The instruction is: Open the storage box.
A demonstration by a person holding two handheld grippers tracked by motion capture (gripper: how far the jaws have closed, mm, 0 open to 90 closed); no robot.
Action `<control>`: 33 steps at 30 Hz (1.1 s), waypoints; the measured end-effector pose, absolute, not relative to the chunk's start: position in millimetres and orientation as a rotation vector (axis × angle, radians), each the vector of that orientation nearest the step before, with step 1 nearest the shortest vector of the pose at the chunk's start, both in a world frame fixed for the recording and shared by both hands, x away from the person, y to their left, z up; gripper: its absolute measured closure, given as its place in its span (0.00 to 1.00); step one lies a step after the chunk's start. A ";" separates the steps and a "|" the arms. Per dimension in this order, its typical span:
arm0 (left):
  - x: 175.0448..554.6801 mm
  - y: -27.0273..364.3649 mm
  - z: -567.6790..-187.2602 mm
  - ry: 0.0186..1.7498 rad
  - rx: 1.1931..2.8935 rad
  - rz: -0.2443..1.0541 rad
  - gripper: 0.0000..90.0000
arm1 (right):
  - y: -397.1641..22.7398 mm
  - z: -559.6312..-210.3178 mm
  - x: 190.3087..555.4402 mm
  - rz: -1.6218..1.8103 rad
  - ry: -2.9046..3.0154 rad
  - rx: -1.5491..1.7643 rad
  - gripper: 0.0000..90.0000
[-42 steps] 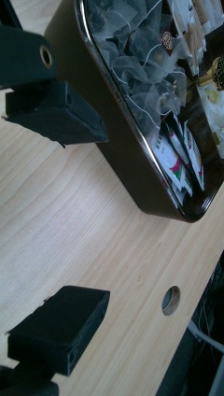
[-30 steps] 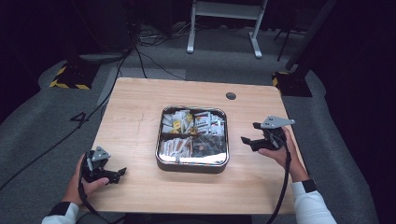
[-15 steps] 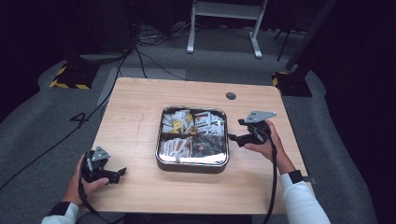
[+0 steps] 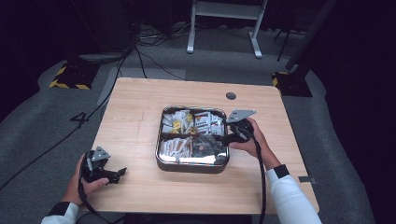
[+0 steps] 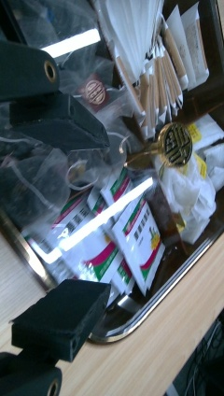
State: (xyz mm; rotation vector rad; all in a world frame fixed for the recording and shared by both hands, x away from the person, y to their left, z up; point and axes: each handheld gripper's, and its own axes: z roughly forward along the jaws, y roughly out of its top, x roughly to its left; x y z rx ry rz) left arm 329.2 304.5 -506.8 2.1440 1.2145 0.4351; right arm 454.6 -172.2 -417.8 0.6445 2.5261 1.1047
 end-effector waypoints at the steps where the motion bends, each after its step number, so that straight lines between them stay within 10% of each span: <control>1: 329.1 304.5 -506.8 1.214 2.144 0.435 0.00 | -169.3 -418.7 455.0 1.106 2.531 0.639 0.29; 33: 328.7 304.4 -506.8 1.216 2.142 0.433 0.00 | -93.2 -438.3 469.0 1.110 2.639 0.574 0.40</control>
